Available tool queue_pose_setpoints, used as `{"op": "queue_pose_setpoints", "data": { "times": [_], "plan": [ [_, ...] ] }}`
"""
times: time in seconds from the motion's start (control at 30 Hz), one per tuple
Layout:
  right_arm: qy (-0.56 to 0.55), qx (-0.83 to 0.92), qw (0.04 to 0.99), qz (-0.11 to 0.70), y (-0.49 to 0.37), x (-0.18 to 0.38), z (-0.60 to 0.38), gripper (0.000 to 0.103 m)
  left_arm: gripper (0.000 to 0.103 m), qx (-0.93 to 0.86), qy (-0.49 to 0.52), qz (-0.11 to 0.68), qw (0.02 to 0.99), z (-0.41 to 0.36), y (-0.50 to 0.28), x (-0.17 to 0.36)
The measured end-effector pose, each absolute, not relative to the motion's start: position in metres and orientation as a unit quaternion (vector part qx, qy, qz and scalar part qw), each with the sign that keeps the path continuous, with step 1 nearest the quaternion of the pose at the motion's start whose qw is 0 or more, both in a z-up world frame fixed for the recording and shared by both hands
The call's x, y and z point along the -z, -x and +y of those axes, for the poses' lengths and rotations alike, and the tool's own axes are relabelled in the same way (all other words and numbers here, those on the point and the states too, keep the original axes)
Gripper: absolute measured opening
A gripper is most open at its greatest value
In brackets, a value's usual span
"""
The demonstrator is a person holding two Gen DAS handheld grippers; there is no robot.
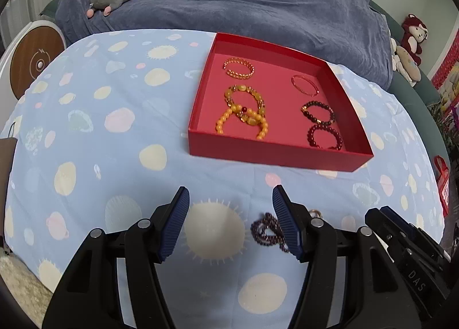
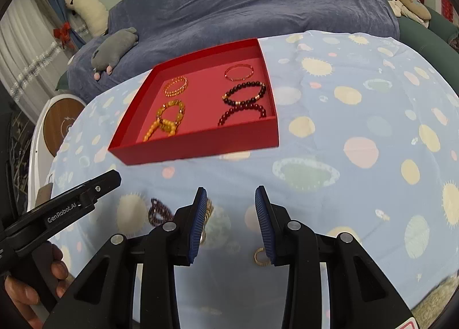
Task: Organize jewelry
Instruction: 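Move both grippers back toward the purple bead strand and gold watch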
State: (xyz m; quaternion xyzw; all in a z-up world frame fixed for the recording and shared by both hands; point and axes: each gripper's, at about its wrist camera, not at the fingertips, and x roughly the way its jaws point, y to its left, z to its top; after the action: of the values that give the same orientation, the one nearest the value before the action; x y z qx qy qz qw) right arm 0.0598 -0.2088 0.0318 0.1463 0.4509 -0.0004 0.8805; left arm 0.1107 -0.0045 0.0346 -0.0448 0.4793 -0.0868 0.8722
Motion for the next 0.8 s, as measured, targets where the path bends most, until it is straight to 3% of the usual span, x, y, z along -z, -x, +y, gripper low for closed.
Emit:
{"op": "queue_pose_setpoints", "data": {
  "times": [0.8],
  "plan": [
    [-0.144, -0.008, 0.877, 0.459, -0.037, -0.024, -0.194, 0.035, 0.057, 0.088, 0.043, 0.499, 0.861, -0.004, -0.085, -0.018]
  ]
}}
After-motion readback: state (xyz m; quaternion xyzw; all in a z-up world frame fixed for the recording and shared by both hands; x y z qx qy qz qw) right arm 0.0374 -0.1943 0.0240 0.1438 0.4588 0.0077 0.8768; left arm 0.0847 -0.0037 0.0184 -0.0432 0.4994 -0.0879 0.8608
